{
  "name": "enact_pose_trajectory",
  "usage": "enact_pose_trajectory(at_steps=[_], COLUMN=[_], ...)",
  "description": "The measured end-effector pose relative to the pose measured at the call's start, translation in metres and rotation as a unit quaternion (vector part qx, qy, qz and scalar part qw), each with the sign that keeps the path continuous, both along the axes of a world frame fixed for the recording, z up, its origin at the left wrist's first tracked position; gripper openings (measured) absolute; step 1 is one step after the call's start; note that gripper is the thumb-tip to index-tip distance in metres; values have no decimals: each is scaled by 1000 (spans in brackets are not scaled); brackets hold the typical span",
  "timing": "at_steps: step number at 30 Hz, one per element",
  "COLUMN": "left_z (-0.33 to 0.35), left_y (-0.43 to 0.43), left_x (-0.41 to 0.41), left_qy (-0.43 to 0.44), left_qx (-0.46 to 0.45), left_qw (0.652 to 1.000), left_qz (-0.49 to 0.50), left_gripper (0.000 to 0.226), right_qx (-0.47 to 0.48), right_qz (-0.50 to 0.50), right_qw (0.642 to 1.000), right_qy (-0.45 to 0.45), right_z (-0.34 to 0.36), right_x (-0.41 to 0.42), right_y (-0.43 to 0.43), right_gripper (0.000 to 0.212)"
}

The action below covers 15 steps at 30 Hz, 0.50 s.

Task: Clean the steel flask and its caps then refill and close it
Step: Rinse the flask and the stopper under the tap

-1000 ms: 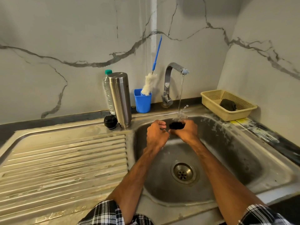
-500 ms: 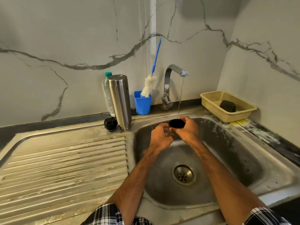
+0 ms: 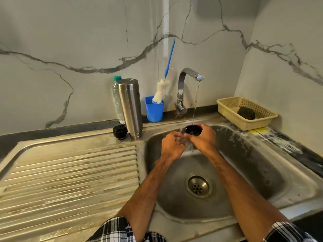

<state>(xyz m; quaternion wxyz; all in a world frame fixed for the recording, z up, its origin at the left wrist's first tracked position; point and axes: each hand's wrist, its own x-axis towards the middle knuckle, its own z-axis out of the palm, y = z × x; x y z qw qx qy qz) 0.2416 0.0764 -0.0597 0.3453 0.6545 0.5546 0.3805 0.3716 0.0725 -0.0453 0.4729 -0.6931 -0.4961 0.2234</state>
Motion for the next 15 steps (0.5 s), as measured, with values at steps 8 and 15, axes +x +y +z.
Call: enact_pose_trajectory(at_steps=[8,15], left_z=[5,2], left_y=[-1,3], left_x=[1,-4], left_qy=[-50,-44], left_qx=[66,61], left_qw=[996,995], left_qz=[28,63], left_gripper=[31,27], right_qx=[-134,-102], right_qz=[44,74], right_qw=[790,883], right_qy=[597,452], right_z=[9,1], right_x=[0,-2], right_y=[-9,-4], right_gripper=[25,43])
